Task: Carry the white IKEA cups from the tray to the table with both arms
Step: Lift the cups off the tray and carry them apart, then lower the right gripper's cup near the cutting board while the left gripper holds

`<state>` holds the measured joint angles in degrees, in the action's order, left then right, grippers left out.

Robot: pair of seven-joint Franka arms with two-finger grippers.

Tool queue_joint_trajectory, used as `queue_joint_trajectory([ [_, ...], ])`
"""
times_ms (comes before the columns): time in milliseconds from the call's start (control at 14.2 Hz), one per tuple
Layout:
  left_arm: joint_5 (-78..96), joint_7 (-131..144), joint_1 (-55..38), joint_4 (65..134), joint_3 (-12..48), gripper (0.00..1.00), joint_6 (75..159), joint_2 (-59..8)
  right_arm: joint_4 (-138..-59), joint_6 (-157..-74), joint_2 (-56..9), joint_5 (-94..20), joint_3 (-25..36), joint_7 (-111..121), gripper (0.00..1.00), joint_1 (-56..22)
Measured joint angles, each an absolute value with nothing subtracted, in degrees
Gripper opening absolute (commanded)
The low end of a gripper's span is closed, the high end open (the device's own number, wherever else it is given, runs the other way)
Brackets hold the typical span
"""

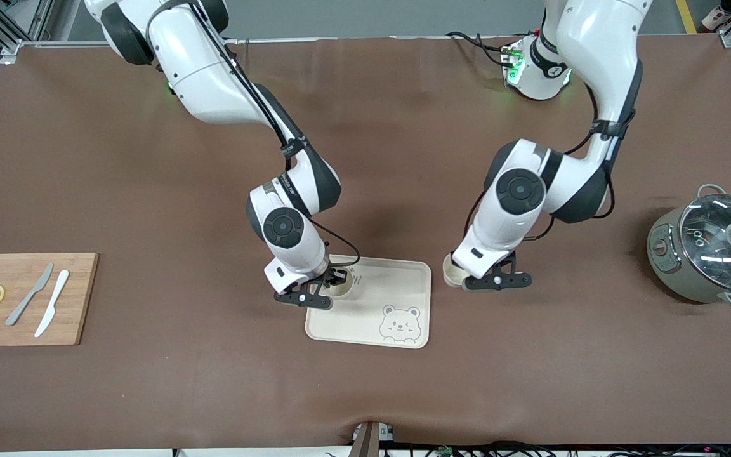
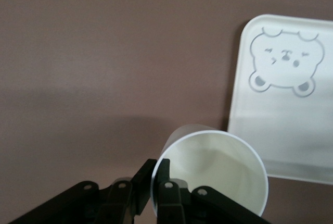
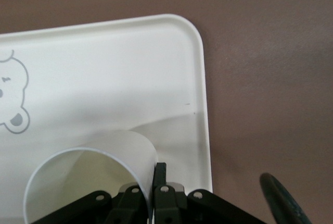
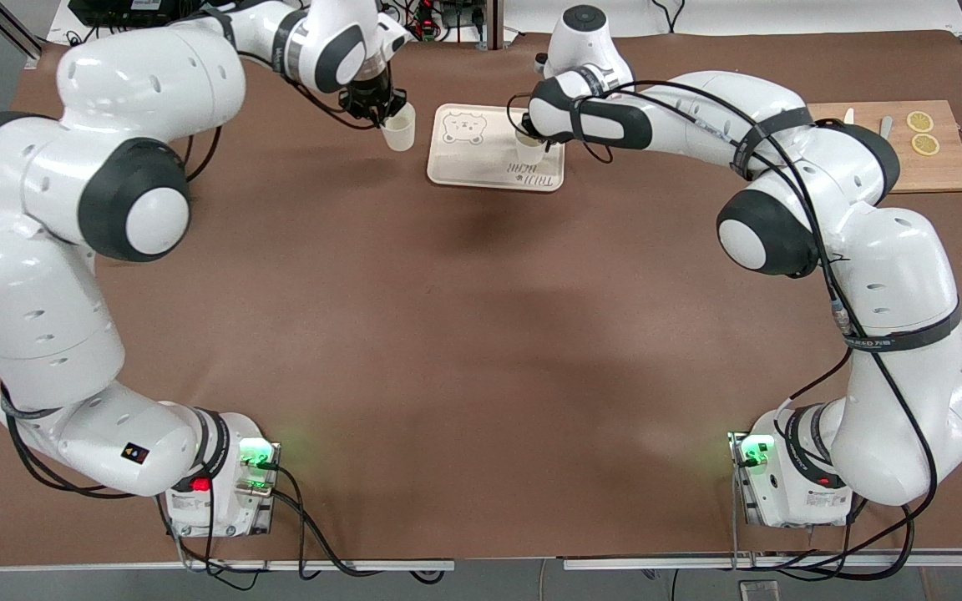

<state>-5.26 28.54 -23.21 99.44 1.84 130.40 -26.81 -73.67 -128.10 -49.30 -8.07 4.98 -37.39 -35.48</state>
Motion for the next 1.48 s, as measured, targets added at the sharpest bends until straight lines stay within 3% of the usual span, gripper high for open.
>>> queue_joint_trajectory([
  [353,-5.3,18.8,-17.9,109.8,2.8,0.00,136.5,-21.6,-71.7,-110.2,-39.7,-9.4,6.0,-20.3,0.00,-27.2],
  [635,-5.2,7.6,-3.1,113.2,12.3,0.00,137.9,-20.8,-72.0,-100.5,-33.6,-10.0,6.2,3.1,0.00,-14.0],
  [776,-5.2,2.5,2.9,113.8,15.7,0.00,138.5,-21.0,-72.9,-100.2,-33.7,-10.0,6.2,10.4,0.00,-9.5],
  [988,-5.2,-0.2,4.4,114.3,16.2,0.00,139.8,-21.9,-74.2,-102.2,-34.7,-9.9,6.2,17.0,0.00,-6.2],
  [1482,-6.6,-2.2,6.3,114.5,16.2,0.00,143.2,-23.7,-81.0,-120.5,-41.3,-9.9,6.1,27.7,0.00,-2.1],
])
